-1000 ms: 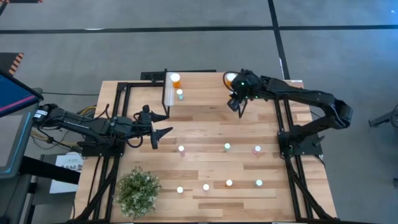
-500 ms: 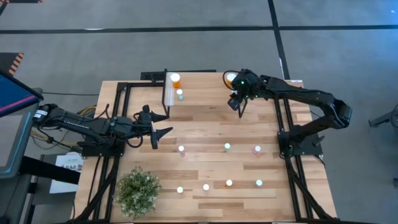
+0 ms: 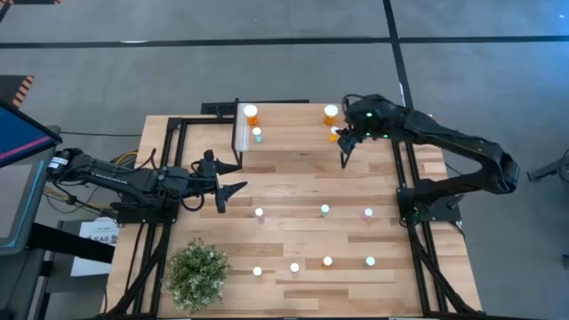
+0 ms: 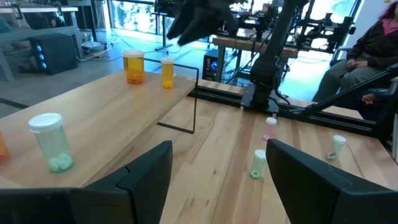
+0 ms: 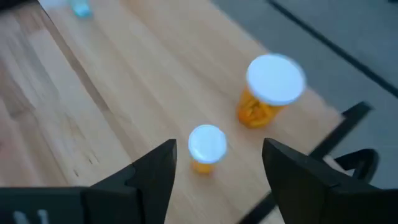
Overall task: Pick and place medicine bottles onto shelf by color
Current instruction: Put the green pill bottle on the shelf
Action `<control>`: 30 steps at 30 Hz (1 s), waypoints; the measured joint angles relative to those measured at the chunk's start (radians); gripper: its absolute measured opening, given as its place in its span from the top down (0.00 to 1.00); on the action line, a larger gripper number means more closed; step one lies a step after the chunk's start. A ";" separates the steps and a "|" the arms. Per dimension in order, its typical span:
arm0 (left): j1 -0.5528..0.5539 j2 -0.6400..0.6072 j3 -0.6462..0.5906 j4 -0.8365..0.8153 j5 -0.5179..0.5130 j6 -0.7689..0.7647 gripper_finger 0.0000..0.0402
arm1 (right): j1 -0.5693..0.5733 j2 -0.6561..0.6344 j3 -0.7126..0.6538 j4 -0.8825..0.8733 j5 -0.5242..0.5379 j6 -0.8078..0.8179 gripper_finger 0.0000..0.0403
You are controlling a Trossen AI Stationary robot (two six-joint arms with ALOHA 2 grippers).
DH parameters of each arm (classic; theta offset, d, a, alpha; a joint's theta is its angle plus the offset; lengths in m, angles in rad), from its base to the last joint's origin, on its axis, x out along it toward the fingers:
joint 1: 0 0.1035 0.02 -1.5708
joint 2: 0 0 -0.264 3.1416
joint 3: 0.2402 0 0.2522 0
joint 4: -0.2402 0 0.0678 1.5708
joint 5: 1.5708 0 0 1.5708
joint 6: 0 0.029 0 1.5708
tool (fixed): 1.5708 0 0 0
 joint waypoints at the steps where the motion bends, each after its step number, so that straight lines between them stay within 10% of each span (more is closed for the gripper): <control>1: 0.000 0.000 0.000 0.000 0.001 0.000 0.39 | 0.005 -0.023 0.000 -0.011 0.000 0.003 0.35; 16: 0.000 0.000 0.000 0.000 0.012 -0.005 0.39 | 0.426 -0.238 -0.083 -0.035 0.076 0.069 0.35; 30: 0.000 0.000 0.000 0.000 0.044 -0.007 0.39 | 0.735 -0.129 -0.398 0.316 0.230 0.111 0.35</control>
